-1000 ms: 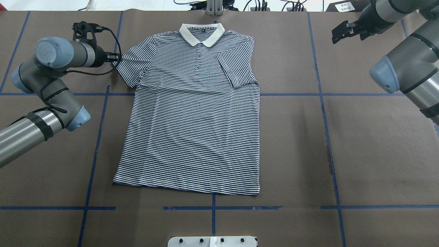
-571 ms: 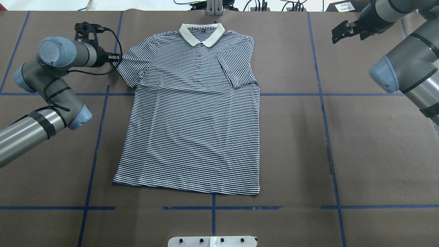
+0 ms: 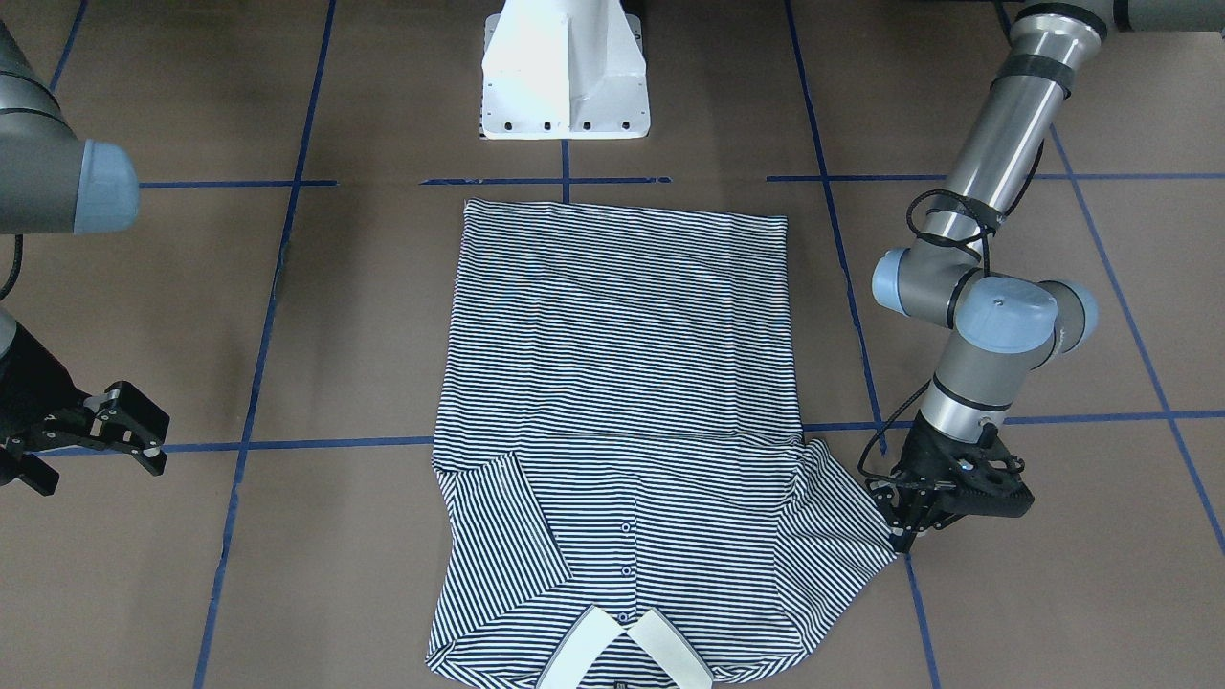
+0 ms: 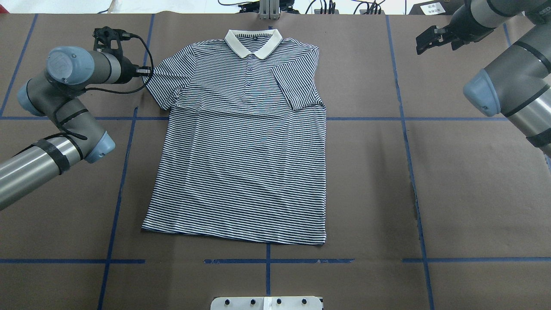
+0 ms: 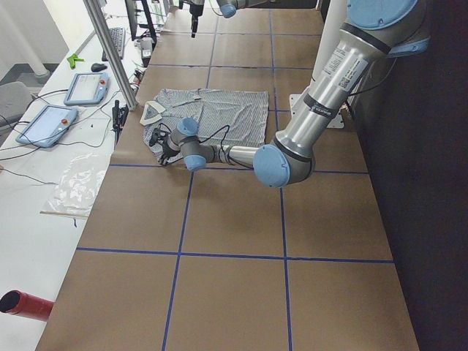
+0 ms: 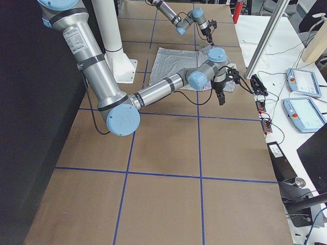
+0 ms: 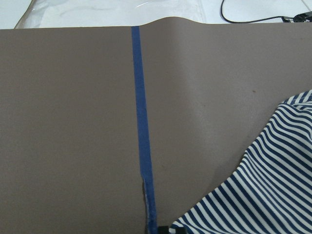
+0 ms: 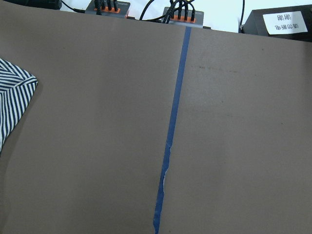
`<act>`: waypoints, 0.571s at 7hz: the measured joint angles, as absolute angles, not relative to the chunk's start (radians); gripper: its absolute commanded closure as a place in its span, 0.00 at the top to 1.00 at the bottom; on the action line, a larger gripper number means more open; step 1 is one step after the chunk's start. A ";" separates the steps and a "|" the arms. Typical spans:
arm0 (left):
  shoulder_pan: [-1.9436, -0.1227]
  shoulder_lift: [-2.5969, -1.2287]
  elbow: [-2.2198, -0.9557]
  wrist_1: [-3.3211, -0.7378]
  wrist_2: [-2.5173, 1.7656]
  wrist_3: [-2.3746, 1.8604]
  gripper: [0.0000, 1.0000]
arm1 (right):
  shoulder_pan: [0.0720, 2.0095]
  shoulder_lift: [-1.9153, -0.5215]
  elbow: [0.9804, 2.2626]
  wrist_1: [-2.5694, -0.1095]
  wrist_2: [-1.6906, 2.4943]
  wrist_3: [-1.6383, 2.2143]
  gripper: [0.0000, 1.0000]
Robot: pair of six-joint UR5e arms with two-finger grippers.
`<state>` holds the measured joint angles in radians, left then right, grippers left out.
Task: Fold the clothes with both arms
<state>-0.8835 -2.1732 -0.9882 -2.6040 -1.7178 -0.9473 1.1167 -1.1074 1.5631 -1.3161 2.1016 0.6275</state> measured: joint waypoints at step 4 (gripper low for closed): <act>-0.823 -2.371 -1.078 -2.251 -1.715 -1.082 0.00 | 1.116 -1.109 1.563 -1.316 2.100 0.636 1.00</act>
